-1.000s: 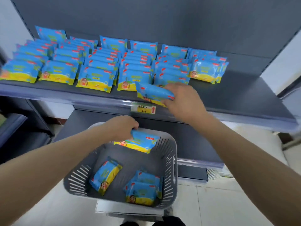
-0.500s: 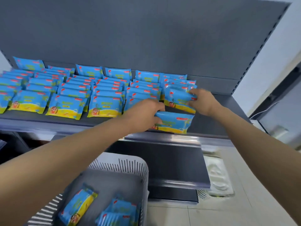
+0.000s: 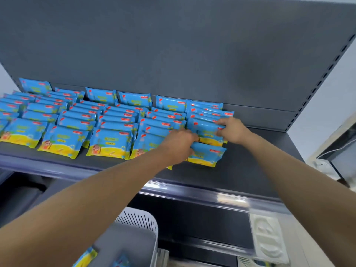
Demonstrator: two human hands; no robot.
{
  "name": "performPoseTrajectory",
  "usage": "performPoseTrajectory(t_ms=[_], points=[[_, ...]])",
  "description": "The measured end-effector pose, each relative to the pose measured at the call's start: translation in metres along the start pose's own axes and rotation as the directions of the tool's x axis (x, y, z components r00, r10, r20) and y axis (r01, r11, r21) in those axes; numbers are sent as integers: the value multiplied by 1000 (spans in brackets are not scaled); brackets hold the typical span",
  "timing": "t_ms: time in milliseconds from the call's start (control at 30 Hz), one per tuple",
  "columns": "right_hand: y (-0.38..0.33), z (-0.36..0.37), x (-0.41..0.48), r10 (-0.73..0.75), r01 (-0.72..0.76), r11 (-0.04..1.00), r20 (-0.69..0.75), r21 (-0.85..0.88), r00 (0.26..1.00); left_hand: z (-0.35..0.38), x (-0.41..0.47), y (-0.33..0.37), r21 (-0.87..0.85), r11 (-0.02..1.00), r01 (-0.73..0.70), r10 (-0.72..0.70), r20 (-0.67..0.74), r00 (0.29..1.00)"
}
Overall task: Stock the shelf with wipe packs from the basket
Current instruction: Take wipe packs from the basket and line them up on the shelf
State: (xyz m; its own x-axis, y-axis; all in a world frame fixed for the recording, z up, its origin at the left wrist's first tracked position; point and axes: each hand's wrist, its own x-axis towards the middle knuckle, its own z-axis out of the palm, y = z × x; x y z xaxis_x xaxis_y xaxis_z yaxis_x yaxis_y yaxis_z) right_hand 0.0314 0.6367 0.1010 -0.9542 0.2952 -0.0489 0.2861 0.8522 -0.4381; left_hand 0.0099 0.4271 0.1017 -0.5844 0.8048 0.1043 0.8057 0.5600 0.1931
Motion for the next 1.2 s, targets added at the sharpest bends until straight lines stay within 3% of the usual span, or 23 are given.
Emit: performPoseTrajectory(t_ms=[300, 467, 700, 833, 967, 1200], points=[[3, -18, 3, -40, 63, 992, -202, 107, 979, 21, 61, -12, 83, 995, 61, -55, -74, 996], [-7, -24, -11, -67, 84, 995, -259, 52, 964, 25, 87, -14, 94, 992, 85, -76, -100, 992], [-34, -25, -34, -102, 79, 993, -337, -82, 936, 28, 78, -12, 253, 961, 110, -67, -172, 983], [-57, -22, -51, -122, 89, 990, -346, -108, 930, 9, 52, -17, 162, 985, 64, -27, -221, 975], [-97, -19, -72, -196, 149, 978, -390, -148, 900, -30, 8, -28, 95, 995, 7, 30, -373, 927], [-184, -19, -115, -348, 253, 935, -499, -248, 794, -108, -91, -47, 133, 991, -8, 89, -619, 780]])
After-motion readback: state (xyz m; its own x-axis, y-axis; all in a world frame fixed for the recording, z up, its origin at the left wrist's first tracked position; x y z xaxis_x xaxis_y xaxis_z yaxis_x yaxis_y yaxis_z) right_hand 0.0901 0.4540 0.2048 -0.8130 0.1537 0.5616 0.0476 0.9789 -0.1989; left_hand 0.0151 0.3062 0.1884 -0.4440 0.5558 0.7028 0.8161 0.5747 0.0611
